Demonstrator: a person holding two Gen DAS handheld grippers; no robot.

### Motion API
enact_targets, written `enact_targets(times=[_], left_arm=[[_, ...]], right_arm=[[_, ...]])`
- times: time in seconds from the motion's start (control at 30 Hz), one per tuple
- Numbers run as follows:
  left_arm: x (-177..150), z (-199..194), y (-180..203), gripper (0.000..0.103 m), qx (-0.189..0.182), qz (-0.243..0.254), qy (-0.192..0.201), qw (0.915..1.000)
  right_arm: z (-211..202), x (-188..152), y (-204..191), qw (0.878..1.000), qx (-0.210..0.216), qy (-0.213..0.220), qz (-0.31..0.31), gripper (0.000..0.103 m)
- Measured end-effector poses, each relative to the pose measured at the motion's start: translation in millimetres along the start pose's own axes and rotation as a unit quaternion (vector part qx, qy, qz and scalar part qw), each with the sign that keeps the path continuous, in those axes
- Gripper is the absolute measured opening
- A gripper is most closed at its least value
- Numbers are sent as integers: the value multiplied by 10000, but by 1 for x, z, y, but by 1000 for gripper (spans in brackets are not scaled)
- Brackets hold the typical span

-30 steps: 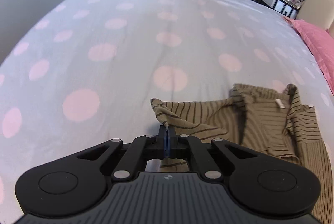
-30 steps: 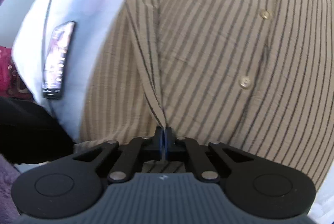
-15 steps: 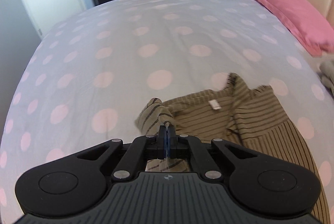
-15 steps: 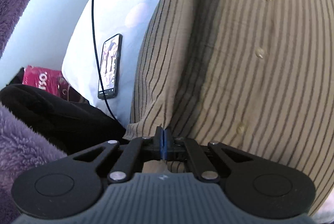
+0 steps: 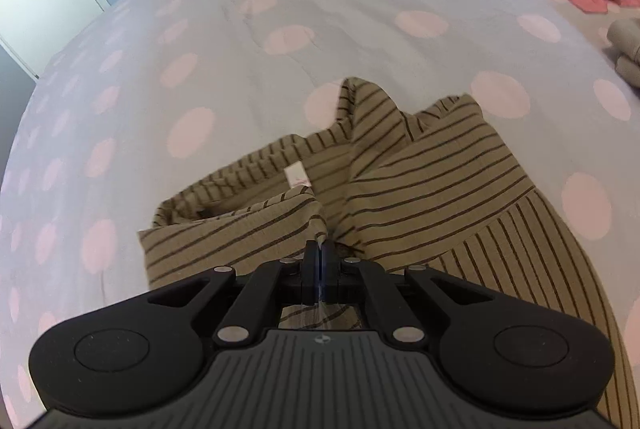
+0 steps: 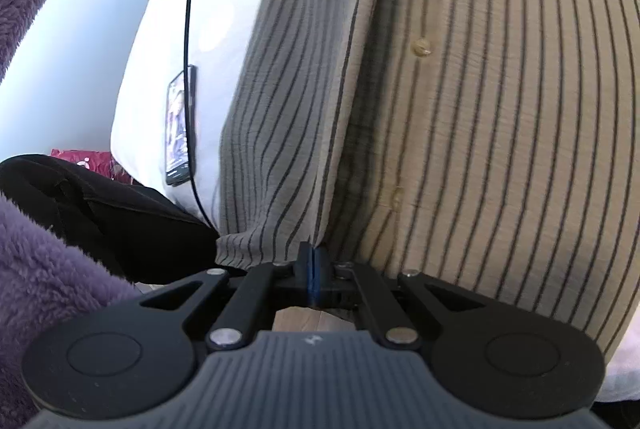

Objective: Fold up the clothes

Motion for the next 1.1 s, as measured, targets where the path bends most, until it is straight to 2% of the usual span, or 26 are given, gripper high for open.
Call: enact_targets(times=[0.07, 0.2, 0.3, 0.37, 0.47, 0.6, 0.63, 0.77, 0.93, 1.0, 1.1], left_arm=[[-2, 13, 5, 0, 85, 12, -103, 9999], [-4, 26, 14, 0, -29, -52, -78, 10000], [-3, 31, 19, 0, -88, -106, -58, 9999], [-3, 33, 19, 0, -87, -198, -50, 9998], [-5, 31, 15, 1, 30, -312, -23, 9995], [-11, 7, 5, 19, 13, -412, 172, 9990], [-13, -3, 2, 20, -6, -461, 253, 9986], [-40, -41, -1, 22, -137, -357, 178, 9991], [-101, -80, 32, 22, -621, 42, -231, 9978], [-129, -87, 50, 22, -699, 187, -477, 9962], [-162, -90, 71, 22, -762, 129, -742, 9942]], right_arm=[[-1, 0, 12, 9999, -39, -23, 112, 1], [0, 6, 35, 9995, -154, -34, 289, 1], [1, 7, 37, 9994, -172, -51, 301, 1], [37, -1, 28, 9994, -245, -95, 228, 1], [37, -2, 30, 9991, -360, -132, 190, 1], [55, 0, 20, 9987, -456, -151, 183, 1], [57, 0, 17, 9986, -484, -148, 159, 1], [60, 0, 8, 9981, -606, -105, 36, 1], [64, 1, 6, 9969, -790, 22, 21, 1], [66, 1, 9, 9965, -827, 67, 48, 1], [67, 2, 8, 9961, -868, 136, 36, 1]])
Point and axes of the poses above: each gripper's, at about its wrist camera, not at the fingertips, and z roughly the way its jaws point, y to its right, x to its top, the point moved 8 cm from there along z, roughly the way its jaws point, and after that the axes turned 1 degree about z, right-handed, at the moved point
